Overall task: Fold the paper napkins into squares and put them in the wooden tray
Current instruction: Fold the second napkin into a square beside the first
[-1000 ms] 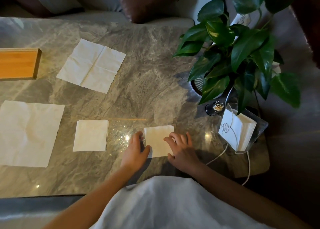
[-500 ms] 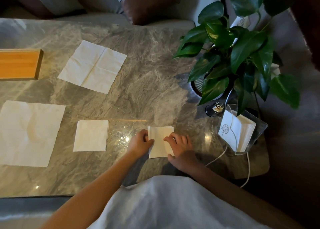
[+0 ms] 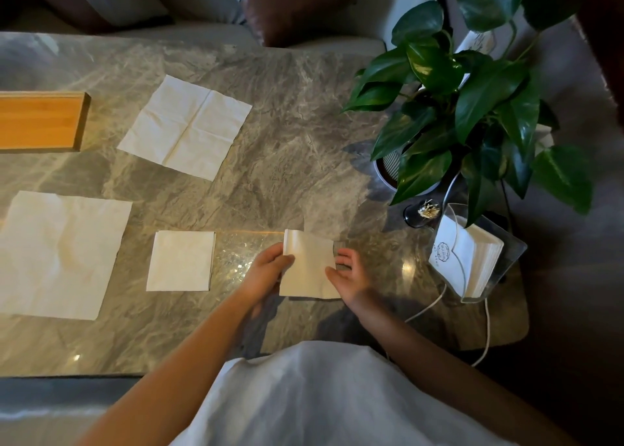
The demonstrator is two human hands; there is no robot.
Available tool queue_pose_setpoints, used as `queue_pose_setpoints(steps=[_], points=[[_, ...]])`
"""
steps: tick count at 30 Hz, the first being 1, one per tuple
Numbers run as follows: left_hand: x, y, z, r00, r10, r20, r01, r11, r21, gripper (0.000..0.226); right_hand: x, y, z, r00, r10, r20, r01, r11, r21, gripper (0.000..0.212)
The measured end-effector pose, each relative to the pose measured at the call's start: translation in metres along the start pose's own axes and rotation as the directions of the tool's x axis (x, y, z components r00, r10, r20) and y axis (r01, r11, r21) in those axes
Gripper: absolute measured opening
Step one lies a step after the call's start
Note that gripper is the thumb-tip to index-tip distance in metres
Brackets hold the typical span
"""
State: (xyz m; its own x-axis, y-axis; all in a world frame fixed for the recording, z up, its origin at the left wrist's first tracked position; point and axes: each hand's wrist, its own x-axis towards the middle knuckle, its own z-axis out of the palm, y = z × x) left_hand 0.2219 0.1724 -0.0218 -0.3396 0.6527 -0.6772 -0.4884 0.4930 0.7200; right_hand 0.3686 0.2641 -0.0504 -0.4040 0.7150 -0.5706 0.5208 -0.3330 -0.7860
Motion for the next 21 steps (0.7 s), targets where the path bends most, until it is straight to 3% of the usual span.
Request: queue_pose_setpoints(steps=[5, 9, 12, 15, 18, 21], points=[[-0.006, -0.009, -0.02, 1.0, -0.022, -0.003, 0.022, 0.998, -0.06, 0.029, -0.003, 0.003, 0.012, 0.99, 0.126, 0.06, -0.135, 0.972, 0.193, 0.021], [-0.013, -0.016, -0.037, 0.997, -0.012, -0.075, 0.012, 1.0, 0.002, 0.026, -0.005, 0.003, 0.021, 0.982, 0.158, 0.103, -0.175, 0.967, 0.184, 0.01], [-0.017, -0.02, -0.052, 0.985, 0.023, -0.169, -0.009, 0.996, 0.084, 0.025, -0.008, -0.003, 0.033, 0.98, 0.158, 0.122, -0.175, 0.973, 0.148, 0.014], [-0.02, -0.02, -0.068, 0.971, 0.028, -0.238, -0.015, 0.998, 0.056, 0.022, -0.007, -0.01, 0.048, 0.979, 0.164, 0.118, -0.178, 0.977, 0.115, 0.013], [-0.024, -0.018, -0.09, 0.947, 0.053, -0.317, -0.035, 0.998, 0.061, 0.021, -0.002, -0.021, 0.071, 0.969, 0.219, 0.117, -0.234, 0.962, 0.139, 0.007], [-0.03, -0.015, -0.115, 0.925, 0.107, -0.364, -0.057, 0.988, 0.145, 0.022, -0.003, -0.032, 0.097, 0.963, 0.228, 0.147, -0.251, 0.953, 0.168, 0.017]])
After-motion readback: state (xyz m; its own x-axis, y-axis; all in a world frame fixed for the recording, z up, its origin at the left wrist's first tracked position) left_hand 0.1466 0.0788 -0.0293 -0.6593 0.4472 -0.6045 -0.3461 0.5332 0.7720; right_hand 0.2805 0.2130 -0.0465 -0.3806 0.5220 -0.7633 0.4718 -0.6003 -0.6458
